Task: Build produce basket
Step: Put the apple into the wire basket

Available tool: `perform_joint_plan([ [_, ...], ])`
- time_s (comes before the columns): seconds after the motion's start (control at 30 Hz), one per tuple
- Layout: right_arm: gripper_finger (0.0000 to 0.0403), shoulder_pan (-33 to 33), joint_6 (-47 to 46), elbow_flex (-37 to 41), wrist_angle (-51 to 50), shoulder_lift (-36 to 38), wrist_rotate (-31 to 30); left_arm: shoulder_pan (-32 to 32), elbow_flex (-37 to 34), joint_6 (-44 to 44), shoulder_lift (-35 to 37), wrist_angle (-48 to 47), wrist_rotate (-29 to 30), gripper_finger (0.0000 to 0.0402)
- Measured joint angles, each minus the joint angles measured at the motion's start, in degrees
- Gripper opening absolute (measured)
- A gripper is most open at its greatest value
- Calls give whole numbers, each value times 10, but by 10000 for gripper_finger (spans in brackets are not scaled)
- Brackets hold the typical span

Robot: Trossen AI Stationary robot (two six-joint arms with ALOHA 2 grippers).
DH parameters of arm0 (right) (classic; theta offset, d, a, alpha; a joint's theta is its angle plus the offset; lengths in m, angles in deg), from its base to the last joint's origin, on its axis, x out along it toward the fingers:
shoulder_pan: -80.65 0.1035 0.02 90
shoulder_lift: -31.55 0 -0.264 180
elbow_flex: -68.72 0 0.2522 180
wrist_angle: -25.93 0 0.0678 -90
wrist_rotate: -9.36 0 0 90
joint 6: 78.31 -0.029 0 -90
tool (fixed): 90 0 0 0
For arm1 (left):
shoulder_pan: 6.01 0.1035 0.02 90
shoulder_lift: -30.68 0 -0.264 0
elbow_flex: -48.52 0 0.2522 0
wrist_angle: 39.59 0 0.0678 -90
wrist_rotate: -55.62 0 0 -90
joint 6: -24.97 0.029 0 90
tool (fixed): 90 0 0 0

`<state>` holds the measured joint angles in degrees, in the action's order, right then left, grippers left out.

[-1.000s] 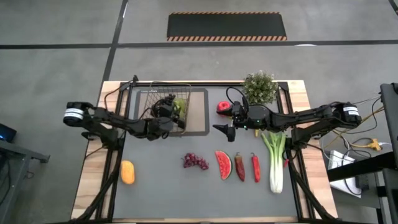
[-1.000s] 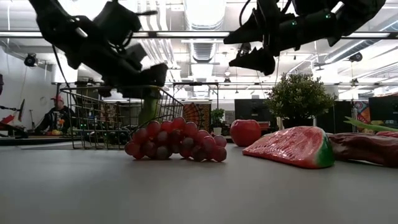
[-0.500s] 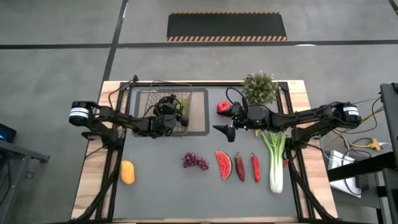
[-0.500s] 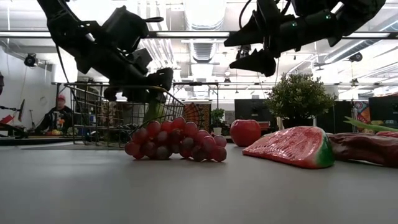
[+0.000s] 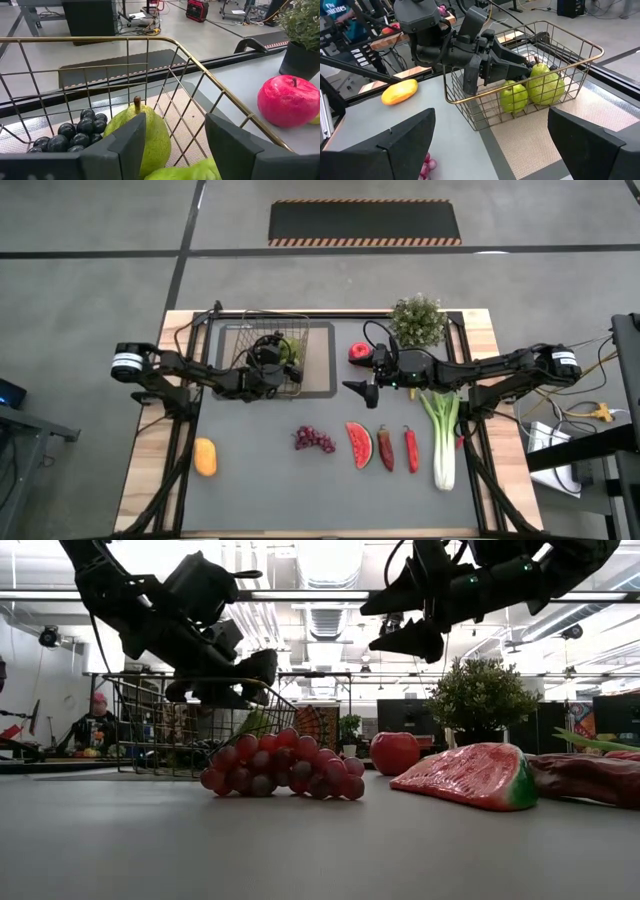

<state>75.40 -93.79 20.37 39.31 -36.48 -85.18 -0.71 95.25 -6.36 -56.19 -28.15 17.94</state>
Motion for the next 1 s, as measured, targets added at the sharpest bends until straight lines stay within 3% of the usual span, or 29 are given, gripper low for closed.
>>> perform_joint_plan([
  [0.3, 368, 0, -11, 0, -3, 0, 0, -6, -2, 30, 33, -12, -5, 188],
  [0.63, 368, 0, -24, -22, -39, 0, 0, -46, -3, 139, 135, -6, -15, 188],
  [0.77, 368, 0, -12, -59, -113, 0, -13, -77, -2, 186, 177, -3, -15, 188],
  [1.0, 368, -12, 21, -177, -337, -23, -105, -144, -5, 247, 227, -2, -17, 188],
])
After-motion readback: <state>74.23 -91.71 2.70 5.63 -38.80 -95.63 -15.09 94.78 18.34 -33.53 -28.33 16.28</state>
